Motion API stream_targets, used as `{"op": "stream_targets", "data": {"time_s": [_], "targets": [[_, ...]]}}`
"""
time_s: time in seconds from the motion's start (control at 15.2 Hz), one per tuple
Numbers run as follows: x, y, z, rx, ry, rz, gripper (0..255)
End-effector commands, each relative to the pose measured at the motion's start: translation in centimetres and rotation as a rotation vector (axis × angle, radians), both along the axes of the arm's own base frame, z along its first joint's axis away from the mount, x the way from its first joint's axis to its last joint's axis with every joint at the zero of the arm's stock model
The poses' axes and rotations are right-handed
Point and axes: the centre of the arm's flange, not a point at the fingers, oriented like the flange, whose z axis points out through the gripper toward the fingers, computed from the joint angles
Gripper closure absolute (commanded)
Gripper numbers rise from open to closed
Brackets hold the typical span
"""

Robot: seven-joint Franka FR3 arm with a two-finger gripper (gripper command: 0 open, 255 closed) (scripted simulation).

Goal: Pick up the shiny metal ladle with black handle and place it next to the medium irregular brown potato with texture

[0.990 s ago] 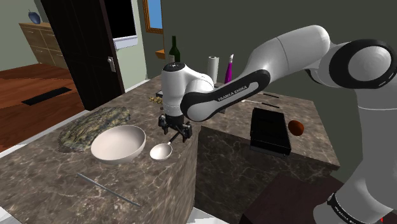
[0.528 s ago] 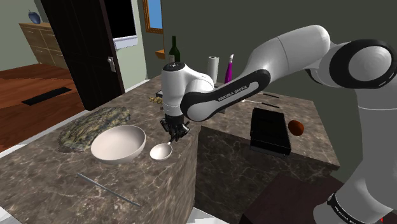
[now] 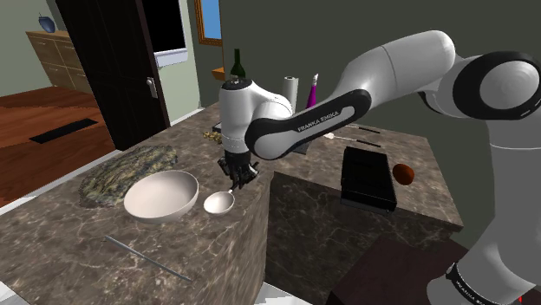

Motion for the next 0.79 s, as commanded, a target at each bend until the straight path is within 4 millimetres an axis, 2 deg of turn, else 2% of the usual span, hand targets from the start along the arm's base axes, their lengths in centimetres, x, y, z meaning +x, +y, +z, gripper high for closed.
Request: {"op": "stream_targets", "data": {"time_s": [0.0,0.73], "targets": [[-0.1,0.0,1.0,0.000,0.000,0.000,255],[-0.1,0.0,6.8,0.000,0.000,0.000,255]]}}
